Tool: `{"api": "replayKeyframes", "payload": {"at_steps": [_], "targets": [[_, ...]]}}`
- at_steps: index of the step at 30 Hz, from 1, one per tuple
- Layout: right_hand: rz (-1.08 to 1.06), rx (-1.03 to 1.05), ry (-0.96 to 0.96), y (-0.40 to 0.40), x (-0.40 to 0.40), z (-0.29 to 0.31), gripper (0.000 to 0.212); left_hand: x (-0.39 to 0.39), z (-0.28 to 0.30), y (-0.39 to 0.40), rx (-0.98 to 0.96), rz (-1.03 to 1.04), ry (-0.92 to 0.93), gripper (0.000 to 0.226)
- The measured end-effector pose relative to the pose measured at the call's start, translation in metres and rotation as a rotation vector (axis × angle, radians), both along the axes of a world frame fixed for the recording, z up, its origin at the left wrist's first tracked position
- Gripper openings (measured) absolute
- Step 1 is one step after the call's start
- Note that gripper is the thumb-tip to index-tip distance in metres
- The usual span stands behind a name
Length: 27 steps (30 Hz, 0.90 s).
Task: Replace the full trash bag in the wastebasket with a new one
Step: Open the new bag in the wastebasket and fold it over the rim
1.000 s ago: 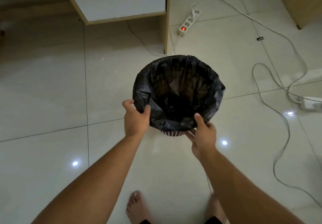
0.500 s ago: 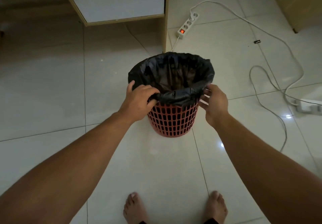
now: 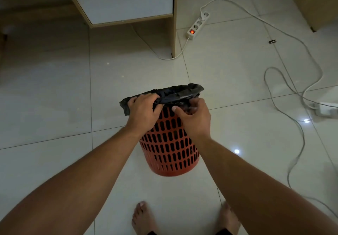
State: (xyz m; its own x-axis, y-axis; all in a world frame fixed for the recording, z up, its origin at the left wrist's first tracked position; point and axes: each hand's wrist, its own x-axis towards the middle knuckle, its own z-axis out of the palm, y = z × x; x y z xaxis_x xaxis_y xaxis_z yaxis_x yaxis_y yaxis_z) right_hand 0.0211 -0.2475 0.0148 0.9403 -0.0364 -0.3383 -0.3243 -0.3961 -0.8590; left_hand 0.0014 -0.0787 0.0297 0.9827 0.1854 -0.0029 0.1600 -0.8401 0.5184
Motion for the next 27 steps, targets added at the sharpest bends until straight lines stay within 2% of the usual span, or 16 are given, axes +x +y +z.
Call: {"api": "replayKeyframes", "payload": {"at_steps": [4,6,8,11,13,15,20,23,27], "targets": [[-0.022,-0.054,-0.131,0.002,0.008,0.003,0.01,-0.007,-0.005,0.003,-0.047,0.017,-0.044,0.013],[0.003,-0.092,-0.141,0.002,0.01,0.002,0.01,-0.012,-0.008,0.003,-0.051,0.025,-0.06,0.012],[0.01,-0.045,-0.088,0.0,0.01,0.002,0.01,-0.015,-0.008,0.003,-0.038,0.035,-0.044,0.015],[0.015,0.122,0.04,-0.006,0.005,0.004,0.014,-0.014,-0.003,0.004,0.077,0.022,0.04,0.039],[0.073,0.217,0.094,-0.007,0.002,0.005,0.016,-0.012,0.004,0.0,0.104,-0.068,0.02,0.066],[0.09,0.349,0.156,-0.003,-0.002,0.008,0.012,-0.01,0.008,-0.006,0.109,-0.196,-0.016,0.076],[-0.156,0.526,0.347,0.004,-0.003,0.013,0.009,-0.008,0.009,-0.01,0.142,-0.298,0.041,0.071],[-0.321,0.412,0.265,0.008,-0.006,0.015,0.009,-0.01,0.007,-0.006,0.117,-0.282,0.033,0.058],[-0.401,0.311,0.139,0.016,-0.016,0.013,0.013,-0.01,0.004,-0.01,0.099,-0.241,0.047,0.046]]}}
